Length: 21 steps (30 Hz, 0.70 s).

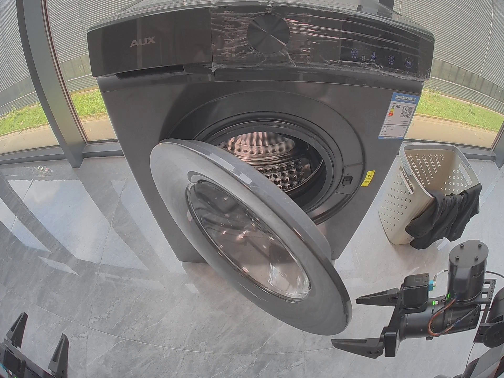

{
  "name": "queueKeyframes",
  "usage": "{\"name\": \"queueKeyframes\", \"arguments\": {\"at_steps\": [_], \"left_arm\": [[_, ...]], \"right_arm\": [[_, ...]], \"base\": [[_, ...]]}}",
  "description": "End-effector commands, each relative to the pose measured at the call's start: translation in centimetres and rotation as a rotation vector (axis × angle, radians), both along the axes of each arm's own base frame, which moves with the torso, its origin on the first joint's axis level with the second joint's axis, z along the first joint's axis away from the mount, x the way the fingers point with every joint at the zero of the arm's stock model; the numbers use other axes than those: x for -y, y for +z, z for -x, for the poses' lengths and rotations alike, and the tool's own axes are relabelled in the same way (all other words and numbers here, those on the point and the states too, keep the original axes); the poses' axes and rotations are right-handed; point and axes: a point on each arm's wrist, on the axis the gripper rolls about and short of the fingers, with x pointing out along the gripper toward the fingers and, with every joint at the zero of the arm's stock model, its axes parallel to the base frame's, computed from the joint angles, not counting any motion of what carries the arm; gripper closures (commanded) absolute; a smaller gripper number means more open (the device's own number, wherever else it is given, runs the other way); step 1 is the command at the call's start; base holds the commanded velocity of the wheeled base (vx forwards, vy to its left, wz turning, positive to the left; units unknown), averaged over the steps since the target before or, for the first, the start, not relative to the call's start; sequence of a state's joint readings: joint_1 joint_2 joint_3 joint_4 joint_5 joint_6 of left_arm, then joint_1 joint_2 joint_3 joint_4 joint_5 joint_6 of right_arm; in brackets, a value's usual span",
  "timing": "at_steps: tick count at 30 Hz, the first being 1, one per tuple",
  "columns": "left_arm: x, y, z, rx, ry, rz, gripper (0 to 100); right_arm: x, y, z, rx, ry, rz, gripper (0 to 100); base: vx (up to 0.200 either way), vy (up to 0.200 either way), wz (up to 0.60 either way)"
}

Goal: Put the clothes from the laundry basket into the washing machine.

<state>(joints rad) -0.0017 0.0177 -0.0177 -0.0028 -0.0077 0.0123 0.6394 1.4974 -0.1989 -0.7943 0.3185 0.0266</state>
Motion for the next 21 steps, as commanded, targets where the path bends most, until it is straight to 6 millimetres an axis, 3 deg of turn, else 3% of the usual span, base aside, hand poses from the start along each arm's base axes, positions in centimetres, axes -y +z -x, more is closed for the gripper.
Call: {"name": "queueKeyframes", "arguments": {"at_steps": [1,5,11,17,21], "left_arm": [[0.0,-0.4,0.0,0.002,0.0,0.0,0],[0.0,-0.4,0.0,0.002,-0.001,0.002,0],[0.0,-0.4,0.0,0.002,-0.001,0.002,0],[0.0,-0.4,0.0,0.002,-0.001,0.002,0],[0.0,-0.4,0.0,0.002,-0.001,0.002,0]], "right_arm": [[0.6,1.2,0.8,0.041,-0.007,-0.05,0],[1.1,3.0,0.8,0.084,-0.054,-0.13,0],[3.9,5.1,-2.8,0.157,-0.292,-0.155,0],[3.4,3.0,-4.1,0.085,-0.29,-0.091,0],[1.8,1.8,-4.4,0.034,-0.225,-0.069,0]], "base": [[0.0,0.0,0.0],[0.0,0.0,0.0],[0.0,0.0,0.0],[0.0,0.0,0.0],[0.0,0.0,0.0]]}}
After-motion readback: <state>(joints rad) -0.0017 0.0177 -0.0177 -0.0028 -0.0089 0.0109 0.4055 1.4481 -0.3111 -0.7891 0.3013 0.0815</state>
